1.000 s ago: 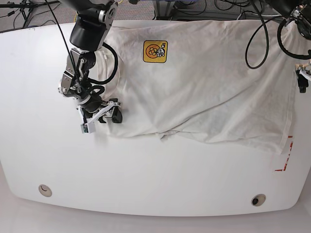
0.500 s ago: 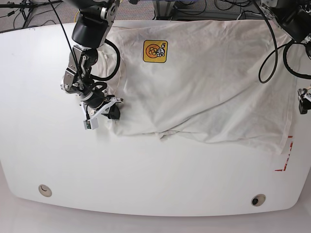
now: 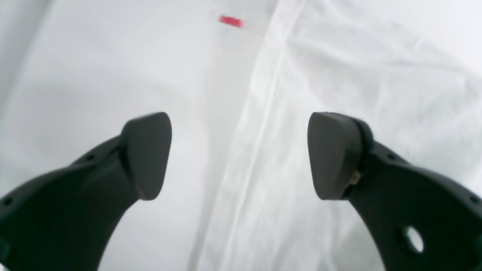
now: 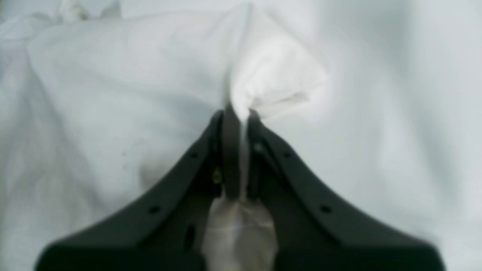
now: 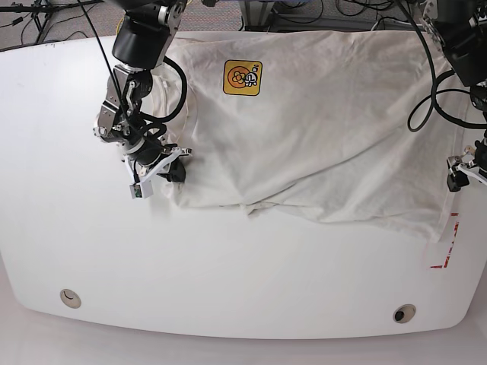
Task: Fold the T-shirt properly
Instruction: 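Release the shirt and regrasp its hem edge with both grippers, then pull the grasped hem edge with both grippers toward the table's front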
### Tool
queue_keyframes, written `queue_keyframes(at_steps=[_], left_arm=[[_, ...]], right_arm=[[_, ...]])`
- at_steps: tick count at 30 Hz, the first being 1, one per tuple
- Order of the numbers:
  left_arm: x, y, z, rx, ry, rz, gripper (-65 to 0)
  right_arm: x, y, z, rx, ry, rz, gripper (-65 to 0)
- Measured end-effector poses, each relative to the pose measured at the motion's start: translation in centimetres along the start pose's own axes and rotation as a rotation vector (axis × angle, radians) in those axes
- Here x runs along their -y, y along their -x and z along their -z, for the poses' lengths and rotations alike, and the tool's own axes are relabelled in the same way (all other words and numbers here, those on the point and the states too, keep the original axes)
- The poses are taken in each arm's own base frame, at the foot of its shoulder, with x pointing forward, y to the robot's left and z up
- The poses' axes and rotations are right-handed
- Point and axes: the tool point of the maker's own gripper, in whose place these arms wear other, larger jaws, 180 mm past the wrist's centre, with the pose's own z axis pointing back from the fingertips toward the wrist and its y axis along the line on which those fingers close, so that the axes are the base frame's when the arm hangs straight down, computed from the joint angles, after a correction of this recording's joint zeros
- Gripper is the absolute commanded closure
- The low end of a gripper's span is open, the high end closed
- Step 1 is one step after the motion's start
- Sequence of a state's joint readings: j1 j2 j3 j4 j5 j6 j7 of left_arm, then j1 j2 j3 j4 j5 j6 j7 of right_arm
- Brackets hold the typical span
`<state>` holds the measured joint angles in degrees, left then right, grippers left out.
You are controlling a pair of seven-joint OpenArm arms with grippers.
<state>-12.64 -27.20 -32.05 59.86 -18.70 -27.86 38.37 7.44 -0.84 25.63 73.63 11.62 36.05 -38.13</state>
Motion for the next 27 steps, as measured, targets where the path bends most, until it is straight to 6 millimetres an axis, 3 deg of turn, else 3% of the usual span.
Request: queue_keyframes(at_steps=[11, 27], left_arm=[[1.7, 1.1, 3.8, -0.053, 0.056, -0.068, -52.1], [7.1, 2.0, 5.9, -0.075, 0.155, -0.012, -51.7]], right_arm=[[0.2, 0.3, -0.3, -0.005, 0.008, -0.007, 0.0], [0.1, 0.6, -0.4, 0.003, 0.003, 0.005, 0.0]])
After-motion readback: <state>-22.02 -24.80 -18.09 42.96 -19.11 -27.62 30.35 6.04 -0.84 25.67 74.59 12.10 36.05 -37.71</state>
